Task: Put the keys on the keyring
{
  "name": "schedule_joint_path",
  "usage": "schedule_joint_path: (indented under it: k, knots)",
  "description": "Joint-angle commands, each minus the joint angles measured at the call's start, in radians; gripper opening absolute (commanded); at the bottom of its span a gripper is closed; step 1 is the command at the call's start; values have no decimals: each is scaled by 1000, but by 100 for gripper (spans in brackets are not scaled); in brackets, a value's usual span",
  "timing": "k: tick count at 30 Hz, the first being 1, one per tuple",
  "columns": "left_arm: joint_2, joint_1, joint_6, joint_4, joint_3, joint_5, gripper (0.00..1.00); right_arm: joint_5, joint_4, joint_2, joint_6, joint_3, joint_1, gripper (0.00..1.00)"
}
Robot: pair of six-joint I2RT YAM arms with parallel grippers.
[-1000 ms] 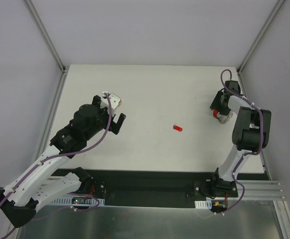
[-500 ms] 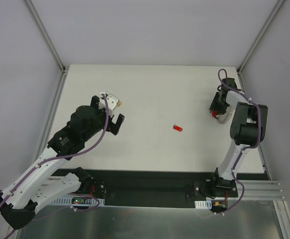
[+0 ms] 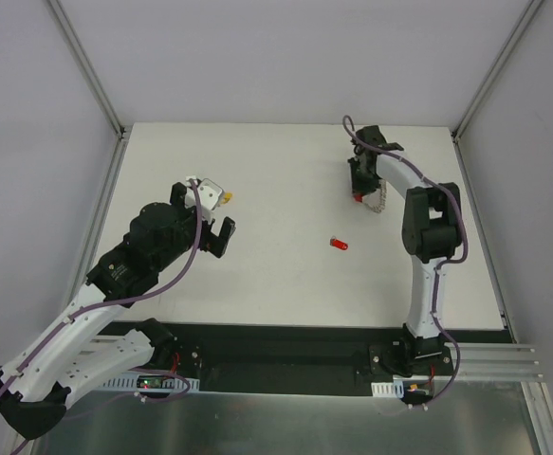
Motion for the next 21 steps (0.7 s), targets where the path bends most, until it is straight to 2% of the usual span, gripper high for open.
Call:
schedule_joint_path:
  k: [1, 10, 17, 21]
  knots:
    - [-13, -1, -16, 28, -8, 14, 92, -67, -83, 66, -66, 155, 100, 22]
    - [-10, 2, -19, 28, -7, 17, 93, -228, -63, 128, -74, 190, 325, 24]
    - [-8, 4, -22, 28, -8, 15, 93, -244, -2, 71, -62, 49, 483, 29]
    - [-14, 4, -26, 28, -8, 18, 92, -227, 55, 13, -5, -102, 552, 35]
